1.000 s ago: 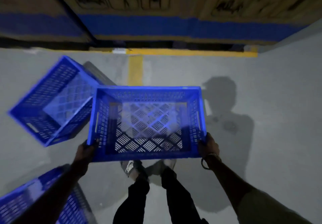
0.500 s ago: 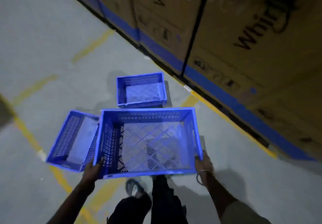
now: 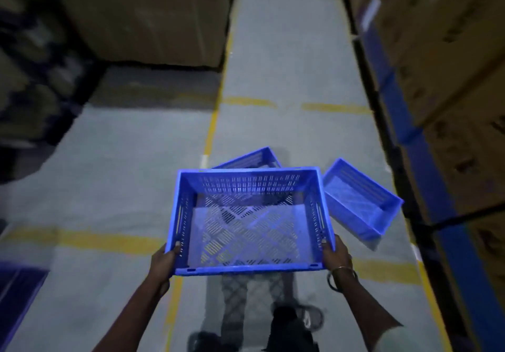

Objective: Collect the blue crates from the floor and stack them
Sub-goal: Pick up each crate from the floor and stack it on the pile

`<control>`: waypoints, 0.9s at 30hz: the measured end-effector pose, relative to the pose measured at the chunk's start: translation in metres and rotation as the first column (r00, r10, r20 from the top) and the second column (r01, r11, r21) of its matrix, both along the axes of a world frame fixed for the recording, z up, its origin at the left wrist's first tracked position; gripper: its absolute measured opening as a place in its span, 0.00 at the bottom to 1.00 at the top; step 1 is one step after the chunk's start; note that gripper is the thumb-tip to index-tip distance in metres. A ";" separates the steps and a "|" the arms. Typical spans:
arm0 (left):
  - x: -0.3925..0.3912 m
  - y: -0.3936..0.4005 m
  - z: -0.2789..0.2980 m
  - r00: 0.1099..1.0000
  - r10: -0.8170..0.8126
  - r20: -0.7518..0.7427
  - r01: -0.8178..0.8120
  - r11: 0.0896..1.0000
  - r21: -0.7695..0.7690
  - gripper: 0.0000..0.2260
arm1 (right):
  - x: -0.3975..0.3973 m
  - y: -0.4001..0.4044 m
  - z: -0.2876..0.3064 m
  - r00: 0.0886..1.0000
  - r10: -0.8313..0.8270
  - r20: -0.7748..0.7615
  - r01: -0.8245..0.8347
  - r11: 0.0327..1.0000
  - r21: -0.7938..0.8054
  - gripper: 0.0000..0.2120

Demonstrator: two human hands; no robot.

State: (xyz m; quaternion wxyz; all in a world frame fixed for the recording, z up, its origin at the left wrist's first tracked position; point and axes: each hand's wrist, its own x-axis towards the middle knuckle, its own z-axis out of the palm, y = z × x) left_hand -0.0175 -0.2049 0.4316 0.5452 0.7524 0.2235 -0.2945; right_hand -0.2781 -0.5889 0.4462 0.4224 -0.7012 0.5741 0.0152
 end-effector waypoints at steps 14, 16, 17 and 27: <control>-0.021 0.377 0.044 0.821 0.566 0.072 -0.562 0.824 -0.072 0.14 | 0.213 0.304 0.015 0.888 0.456 0.069 -0.457 0.889 0.008 0.12; -0.034 0.421 0.041 0.765 0.642 0.053 -0.639 0.766 -0.064 0.15 | 0.238 0.346 0.014 0.843 0.532 0.075 -0.534 0.845 0.014 0.11; -0.041 0.440 0.042 0.736 0.676 0.040 -0.674 0.737 -0.054 0.15 | 0.249 0.365 0.012 0.820 0.565 0.091 -0.569 0.823 0.011 0.10; -0.089 0.579 0.007 0.429 0.901 -0.068 -0.903 0.428 -0.030 0.15 | 0.381 0.533 -0.020 0.542 0.838 0.067 -0.840 0.540 0.049 0.12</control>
